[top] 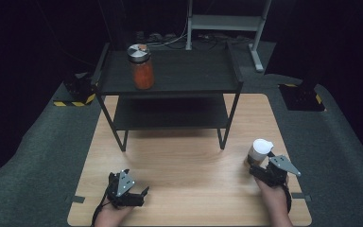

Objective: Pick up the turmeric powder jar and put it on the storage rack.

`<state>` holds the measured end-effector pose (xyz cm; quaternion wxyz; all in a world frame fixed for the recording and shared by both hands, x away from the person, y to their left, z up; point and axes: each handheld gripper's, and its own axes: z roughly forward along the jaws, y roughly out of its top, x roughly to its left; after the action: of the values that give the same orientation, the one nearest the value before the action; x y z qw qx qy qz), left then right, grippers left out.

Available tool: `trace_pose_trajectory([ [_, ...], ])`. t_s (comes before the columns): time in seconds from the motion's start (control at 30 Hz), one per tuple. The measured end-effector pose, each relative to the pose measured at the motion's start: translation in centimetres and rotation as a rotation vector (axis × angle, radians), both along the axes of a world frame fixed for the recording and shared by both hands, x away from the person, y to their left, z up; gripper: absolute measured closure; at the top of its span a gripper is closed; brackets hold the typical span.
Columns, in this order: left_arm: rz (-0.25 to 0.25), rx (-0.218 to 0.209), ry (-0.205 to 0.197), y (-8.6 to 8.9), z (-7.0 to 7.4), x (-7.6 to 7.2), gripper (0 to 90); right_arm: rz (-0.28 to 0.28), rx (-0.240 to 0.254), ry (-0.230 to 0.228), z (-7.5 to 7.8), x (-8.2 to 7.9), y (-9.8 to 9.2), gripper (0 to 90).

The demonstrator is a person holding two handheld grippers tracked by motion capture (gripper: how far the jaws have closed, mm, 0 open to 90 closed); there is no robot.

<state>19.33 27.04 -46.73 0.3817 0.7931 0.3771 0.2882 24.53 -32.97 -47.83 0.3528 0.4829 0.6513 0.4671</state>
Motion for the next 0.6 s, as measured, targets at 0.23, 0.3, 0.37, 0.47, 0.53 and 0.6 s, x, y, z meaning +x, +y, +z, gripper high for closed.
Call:
trace_pose_trajectory([
  [0.23, -0.005, 0.007, -0.002, -0.06, 0.01, -0.02, 0.4, 0.000, 0.040, -0.009, -0.05, 0.36, -0.11, 25.9],
  [0.3, -0.003, 0.005, -0.004, -0.07, -0.03, -0.07, 0.4, 0.002, 0.043, -0.012, 0.03, 0.43, -0.04, 27.2],
  [0.37, -0.004, 0.003, -0.006, -0.04, -0.06, -0.11, 0.4, 0.003, 0.054, -0.010, 0.04, 0.52, -0.07, 28.0],
  [0.47, -0.004, 0.005, -0.006, -0.07, -0.04, -0.09, 0.4, 0.001, 0.066, -0.010, -0.03, 0.54, -0.13, 28.3],
  [0.53, -0.005, 0.009, -0.006, -0.10, -0.02, -0.07, 0.4, -0.002, 0.067, -0.009, -0.01, 0.56, -0.13, 28.8],
  [0.6, -0.006, 0.009, -0.005, -0.11, -0.02, -0.07, 0.4, -0.001, 0.065, -0.011, -0.03, 0.57, -0.16, 29.1],
])
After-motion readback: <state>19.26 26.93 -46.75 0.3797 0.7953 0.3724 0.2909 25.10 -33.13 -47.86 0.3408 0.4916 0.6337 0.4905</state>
